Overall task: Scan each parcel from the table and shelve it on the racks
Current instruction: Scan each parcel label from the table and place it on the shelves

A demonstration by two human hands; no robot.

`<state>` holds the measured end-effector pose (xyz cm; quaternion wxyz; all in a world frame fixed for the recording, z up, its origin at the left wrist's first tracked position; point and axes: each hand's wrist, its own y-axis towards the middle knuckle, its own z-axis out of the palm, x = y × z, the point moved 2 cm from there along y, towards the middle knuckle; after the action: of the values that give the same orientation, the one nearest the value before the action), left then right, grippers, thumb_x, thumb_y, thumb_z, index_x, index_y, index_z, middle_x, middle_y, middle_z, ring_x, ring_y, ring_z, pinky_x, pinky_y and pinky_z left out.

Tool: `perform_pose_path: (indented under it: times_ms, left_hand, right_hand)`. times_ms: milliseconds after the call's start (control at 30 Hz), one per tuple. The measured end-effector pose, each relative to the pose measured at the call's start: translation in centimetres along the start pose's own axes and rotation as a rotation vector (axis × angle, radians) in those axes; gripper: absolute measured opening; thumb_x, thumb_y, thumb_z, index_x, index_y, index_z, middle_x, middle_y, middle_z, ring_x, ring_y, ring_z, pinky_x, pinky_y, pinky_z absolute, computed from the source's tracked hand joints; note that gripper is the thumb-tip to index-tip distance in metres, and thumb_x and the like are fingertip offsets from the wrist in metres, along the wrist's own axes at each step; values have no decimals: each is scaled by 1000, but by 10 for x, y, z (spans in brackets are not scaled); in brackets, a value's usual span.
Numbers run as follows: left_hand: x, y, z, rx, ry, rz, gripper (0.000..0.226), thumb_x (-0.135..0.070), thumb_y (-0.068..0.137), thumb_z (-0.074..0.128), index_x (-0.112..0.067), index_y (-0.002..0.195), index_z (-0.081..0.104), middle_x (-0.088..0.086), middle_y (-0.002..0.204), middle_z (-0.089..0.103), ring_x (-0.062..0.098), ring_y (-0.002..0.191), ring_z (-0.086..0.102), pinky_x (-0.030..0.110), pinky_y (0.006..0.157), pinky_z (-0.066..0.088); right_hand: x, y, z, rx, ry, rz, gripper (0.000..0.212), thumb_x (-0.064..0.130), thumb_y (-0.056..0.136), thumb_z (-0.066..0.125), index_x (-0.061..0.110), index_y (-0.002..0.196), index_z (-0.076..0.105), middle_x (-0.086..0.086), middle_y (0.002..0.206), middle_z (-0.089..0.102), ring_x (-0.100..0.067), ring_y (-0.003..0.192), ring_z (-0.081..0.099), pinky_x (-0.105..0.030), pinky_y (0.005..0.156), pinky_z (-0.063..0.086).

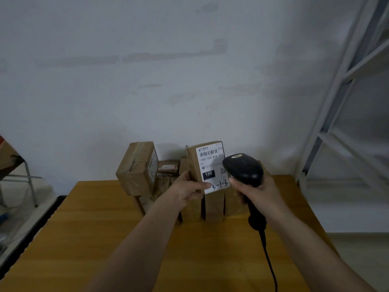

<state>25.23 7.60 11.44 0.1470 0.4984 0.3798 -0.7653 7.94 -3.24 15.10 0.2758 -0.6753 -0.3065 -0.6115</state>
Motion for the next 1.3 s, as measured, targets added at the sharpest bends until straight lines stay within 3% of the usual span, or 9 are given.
perform_pose_path:
  times_ms: [100, 267, 400, 567, 700, 767, 1033, 1167, 1300]
  left_hand:
    - [-11, 4, 1, 5, -48, 56, 74, 19, 68, 72, -7, 134, 49, 13, 123, 66, 32, 113, 63, 53, 97, 50]
    - [-17, 11, 1, -1, -94, 119, 72, 23, 69, 69, -5, 133, 50, 14, 121, 66, 28, 108, 64, 40, 81, 56]
    - [-15, 12, 2, 8, -94, 124, 66, 21, 69, 69, -11, 124, 54, 10, 118, 67, 29, 114, 61, 33, 70, 57]
    - [-13, 12, 6, 36, -63, 130, 70, 22, 71, 67, -9, 131, 50, 12, 121, 64, 32, 118, 58, 37, 75, 56]
    - [-10, 15, 6, 51, -23, 133, 78, 24, 70, 66, -7, 137, 45, 15, 128, 61, 35, 121, 56, 51, 97, 50]
    - [-9, 15, 5, 59, -4, 131, 81, 24, 70, 66, -8, 140, 43, 16, 129, 60, 35, 121, 56, 56, 100, 47]
    - [-5, 20, -1, 71, 19, 112, 83, 24, 68, 67, -12, 139, 43, 12, 121, 64, 34, 117, 59, 55, 95, 51]
    - [-4, 23, -2, 72, 55, 121, 80, 21, 68, 69, -16, 135, 47, 11, 121, 65, 35, 115, 59, 62, 96, 47]
    - [-3, 21, 1, 68, 18, 97, 69, 9, 64, 78, -19, 122, 54, 6, 109, 70, 25, 99, 69, 45, 81, 57]
  right_hand:
    - [0, -8, 4, 25, -31, 9, 14, 26, 81, 74, 17, 78, 64, 1, 53, 60, -14, 45, 55, -19, 47, 49]
    - [1, -16, 3, 45, -42, 20, 28, 27, 84, 72, 16, 60, 61, -4, 49, 55, -19, 43, 50, -21, 49, 47]
    - [4, -21, -3, 55, -34, -19, 31, 26, 85, 70, 16, 57, 60, -5, 49, 53, -19, 43, 49, -21, 48, 46]
    - [6, -24, -6, 55, -74, -63, 35, 26, 87, 68, 22, 53, 60, -5, 50, 54, -17, 44, 51, -19, 50, 47]
    - [9, -25, -8, 47, -95, -71, 34, 26, 86, 68, 23, 54, 59, -2, 48, 53, -16, 43, 51, -18, 50, 47]
    - [11, -26, -8, 52, -115, -75, 31, 25, 87, 68, 23, 57, 59, -2, 49, 53, -16, 44, 51, -19, 50, 47]
    - [8, -24, -6, 62, -128, -60, 13, 21, 88, 68, 23, 76, 62, 0, 49, 52, -16, 46, 51, -21, 50, 48]
    - [4, -22, -4, 52, -102, -28, 20, 24, 86, 69, 20, 68, 62, 1, 48, 53, -13, 43, 51, -19, 50, 48]
    - [-4, -21, -6, 22, -4, 56, 25, 35, 77, 72, 14, 68, 61, 2, 52, 57, -12, 47, 53, -22, 55, 48]
